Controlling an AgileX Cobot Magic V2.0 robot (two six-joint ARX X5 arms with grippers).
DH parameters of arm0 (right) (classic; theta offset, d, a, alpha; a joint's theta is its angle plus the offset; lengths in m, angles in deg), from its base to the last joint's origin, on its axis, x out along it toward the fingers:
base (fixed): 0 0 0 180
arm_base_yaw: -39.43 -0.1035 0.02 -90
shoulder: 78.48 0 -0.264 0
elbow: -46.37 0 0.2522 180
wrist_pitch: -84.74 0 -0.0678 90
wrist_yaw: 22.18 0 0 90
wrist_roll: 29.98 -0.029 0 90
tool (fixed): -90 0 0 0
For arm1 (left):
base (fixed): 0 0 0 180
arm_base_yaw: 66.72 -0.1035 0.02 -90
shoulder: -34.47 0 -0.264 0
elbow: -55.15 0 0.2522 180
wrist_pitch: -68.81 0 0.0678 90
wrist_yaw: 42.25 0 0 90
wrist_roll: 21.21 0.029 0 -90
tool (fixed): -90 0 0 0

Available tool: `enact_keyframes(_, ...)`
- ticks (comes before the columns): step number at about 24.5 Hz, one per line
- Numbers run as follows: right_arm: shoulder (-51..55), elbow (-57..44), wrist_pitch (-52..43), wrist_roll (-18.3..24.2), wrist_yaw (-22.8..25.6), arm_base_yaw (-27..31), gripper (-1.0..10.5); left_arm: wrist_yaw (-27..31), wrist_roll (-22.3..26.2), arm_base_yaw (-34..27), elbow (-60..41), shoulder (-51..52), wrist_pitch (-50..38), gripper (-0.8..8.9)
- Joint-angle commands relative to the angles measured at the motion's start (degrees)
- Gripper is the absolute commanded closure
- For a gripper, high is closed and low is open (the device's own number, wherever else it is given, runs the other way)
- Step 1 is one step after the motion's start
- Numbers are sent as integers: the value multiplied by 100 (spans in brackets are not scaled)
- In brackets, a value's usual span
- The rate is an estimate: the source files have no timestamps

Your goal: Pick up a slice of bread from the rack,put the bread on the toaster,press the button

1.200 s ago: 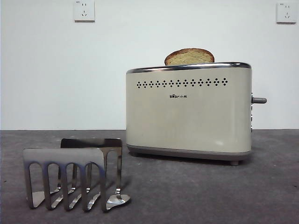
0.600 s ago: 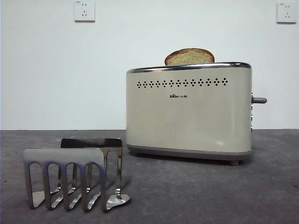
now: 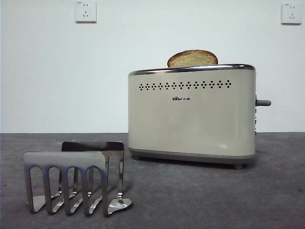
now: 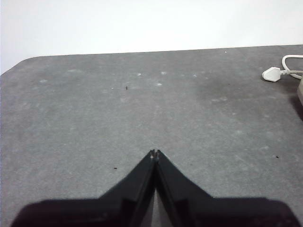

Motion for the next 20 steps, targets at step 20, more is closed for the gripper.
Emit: enact_keyframes(20,6575,-8454,-6564,629,509,-975,946,-28,-57,-22,-59,-55,-37,816)
